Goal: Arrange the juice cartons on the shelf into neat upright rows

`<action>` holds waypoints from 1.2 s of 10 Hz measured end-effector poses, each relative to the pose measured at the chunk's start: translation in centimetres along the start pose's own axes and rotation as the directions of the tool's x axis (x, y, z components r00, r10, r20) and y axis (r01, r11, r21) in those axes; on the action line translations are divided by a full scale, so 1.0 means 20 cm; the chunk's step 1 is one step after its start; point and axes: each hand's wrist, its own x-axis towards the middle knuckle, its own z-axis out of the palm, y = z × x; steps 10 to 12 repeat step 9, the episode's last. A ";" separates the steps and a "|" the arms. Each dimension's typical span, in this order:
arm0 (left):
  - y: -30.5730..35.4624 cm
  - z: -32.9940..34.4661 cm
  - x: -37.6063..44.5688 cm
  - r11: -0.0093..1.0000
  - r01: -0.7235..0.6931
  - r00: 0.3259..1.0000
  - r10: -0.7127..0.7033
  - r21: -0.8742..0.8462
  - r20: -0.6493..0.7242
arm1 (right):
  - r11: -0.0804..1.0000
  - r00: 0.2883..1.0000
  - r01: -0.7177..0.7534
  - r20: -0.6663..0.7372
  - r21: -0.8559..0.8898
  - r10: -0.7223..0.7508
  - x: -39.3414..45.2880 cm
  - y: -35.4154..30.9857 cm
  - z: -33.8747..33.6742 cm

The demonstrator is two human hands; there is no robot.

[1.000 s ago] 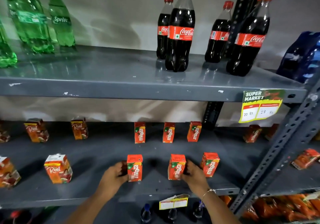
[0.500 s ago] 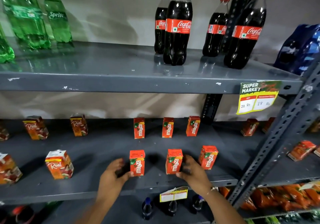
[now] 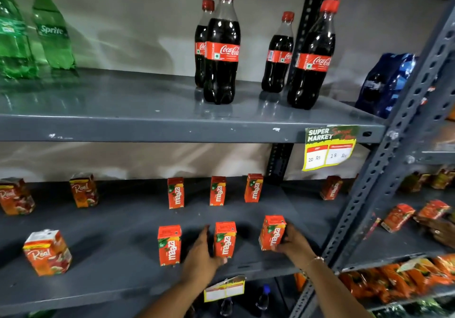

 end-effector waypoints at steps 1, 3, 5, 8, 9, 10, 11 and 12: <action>-0.03 0.00 0.06 1.000 0.018 0.998 -0.019 0.024 0.060 | 1.000 0.999 -0.004 0.033 -0.015 0.004 0.05 0.05 -0.02; -0.06 0.03 0.08 0.997 0.012 1.000 -0.013 -0.082 -0.009 | 1.000 0.998 -0.008 0.070 -0.008 0.009 0.04 0.07 -0.08; -0.07 0.04 0.07 0.997 0.022 1.000 -0.023 -0.079 -0.011 | 0.992 0.998 0.037 0.059 -0.119 -0.030 0.03 0.09 -0.05; -0.01 0.03 -0.02 0.999 -0.008 0.991 0.014 0.050 -0.131 | 0.983 0.994 0.031 0.110 -0.184 -0.011 -0.09 -0.04 -0.07; 0.08 -0.01 -0.14 0.982 -0.165 0.937 0.184 0.089 -0.296 | 0.948 0.997 0.076 0.023 -0.309 -0.073 -0.18 -0.15 -0.09; 0.08 -0.01 -0.14 0.982 -0.165 0.937 0.184 0.089 -0.296 | 0.948 0.997 0.076 0.023 -0.309 -0.073 -0.18 -0.15 -0.09; 0.08 -0.01 -0.14 0.982 -0.165 0.937 0.184 0.089 -0.296 | 0.948 0.997 0.076 0.023 -0.309 -0.073 -0.18 -0.15 -0.09; 0.08 -0.01 -0.14 0.982 -0.165 0.937 0.184 0.089 -0.296 | 0.948 0.997 0.076 0.023 -0.309 -0.073 -0.18 -0.15 -0.09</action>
